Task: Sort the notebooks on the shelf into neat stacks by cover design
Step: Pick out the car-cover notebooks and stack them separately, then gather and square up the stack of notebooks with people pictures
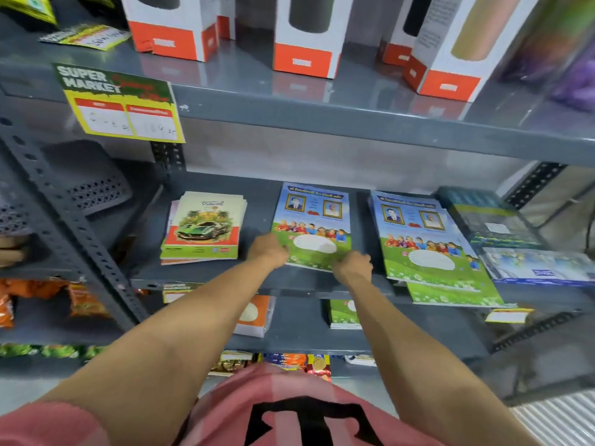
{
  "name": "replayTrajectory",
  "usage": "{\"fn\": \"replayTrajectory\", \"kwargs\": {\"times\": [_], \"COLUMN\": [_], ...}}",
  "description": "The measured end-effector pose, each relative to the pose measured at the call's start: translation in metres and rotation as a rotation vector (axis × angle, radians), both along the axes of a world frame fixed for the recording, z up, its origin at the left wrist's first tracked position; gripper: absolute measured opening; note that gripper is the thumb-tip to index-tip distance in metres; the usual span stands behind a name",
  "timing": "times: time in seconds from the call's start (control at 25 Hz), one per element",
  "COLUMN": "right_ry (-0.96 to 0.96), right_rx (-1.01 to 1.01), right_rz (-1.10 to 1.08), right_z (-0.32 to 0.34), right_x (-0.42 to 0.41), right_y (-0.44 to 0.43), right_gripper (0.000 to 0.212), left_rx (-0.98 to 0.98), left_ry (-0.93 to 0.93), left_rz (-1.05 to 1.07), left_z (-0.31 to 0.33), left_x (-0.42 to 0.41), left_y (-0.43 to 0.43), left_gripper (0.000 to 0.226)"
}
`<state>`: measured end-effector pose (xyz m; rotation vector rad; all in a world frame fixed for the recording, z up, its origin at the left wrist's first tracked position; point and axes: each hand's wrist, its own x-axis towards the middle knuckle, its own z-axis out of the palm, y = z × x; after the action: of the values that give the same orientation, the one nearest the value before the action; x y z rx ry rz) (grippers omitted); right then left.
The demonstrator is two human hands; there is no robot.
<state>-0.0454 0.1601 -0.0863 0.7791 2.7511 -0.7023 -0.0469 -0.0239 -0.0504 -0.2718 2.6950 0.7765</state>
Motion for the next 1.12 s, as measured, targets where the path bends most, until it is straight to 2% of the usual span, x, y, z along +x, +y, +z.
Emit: {"fn": "replayTrajectory", "kwargs": {"times": [0.08, 0.16, 0.24, 0.36, 0.44, 0.52, 0.6, 0.68, 0.8, 0.88, 1.0, 1.04, 1.12], "right_ry": [0.002, 0.003, 0.008, 0.056, 0.166, 0.299, 0.418, 0.500, 0.531, 0.506, 0.409, 0.380, 0.335], "right_rx": [-0.056, -0.140, -0.196, -0.242, -0.317, -0.371, -0.330, -0.244, -0.127, -0.086, -0.077, -0.048, 0.009], "right_rz": [-0.020, -0.029, -0.023, -0.042, -0.067, -0.065, -0.068, -0.106, -0.197, -0.246, -0.282, -0.271, -0.321], "right_z": [0.002, 0.003, 0.003, 0.010, 0.028, 0.053, 0.083, 0.103, 0.108, 0.102, 0.078, 0.068, 0.050], "right_x": [0.000, -0.002, -0.001, -0.003, -0.005, -0.010, -0.008, -0.005, 0.009, 0.023, 0.044, 0.053, 0.067], "right_y": [0.008, 0.015, 0.018, 0.018, 0.021, 0.029, 0.045, 0.073, 0.133, 0.173, 0.213, 0.221, 0.233], "right_gripper": [0.052, 0.047, 0.049, 0.068, 0.071, 0.062, 0.057, 0.052, 0.046, 0.046, 0.051, 0.054, 0.064], "left_rx": [0.127, 0.383, 0.658, 1.084, 1.195, 1.288, 1.350, 1.322, 1.108, 0.841, 0.275, 0.189, 0.287], "left_ry": [-0.080, -0.144, -0.115, -0.024, 0.041, 0.077, 0.100, 0.099, 0.063, 0.078, 0.077, 0.063, 0.022], "left_rz": [0.189, 0.318, 0.397, 0.525, 0.536, 0.529, 0.483, 0.400, 0.245, 0.115, -0.096, -0.130, -0.091], "left_z": [-0.002, -0.006, -0.011, -0.006, 0.005, 0.013, 0.028, 0.042, 0.045, 0.036, 0.018, 0.011, 0.002], "left_x": [-0.002, 0.001, 0.004, 0.006, 0.003, -0.002, -0.005, -0.008, -0.008, -0.007, 0.001, 0.004, 0.011], "left_y": [-0.005, -0.007, 0.001, 0.012, 0.015, 0.024, 0.046, 0.079, 0.140, 0.180, 0.211, 0.217, 0.221], "left_gripper": [0.050, 0.049, 0.041, 0.034, 0.034, 0.030, 0.020, 0.011, 0.009, 0.021, 0.054, 0.060, 0.065]}}
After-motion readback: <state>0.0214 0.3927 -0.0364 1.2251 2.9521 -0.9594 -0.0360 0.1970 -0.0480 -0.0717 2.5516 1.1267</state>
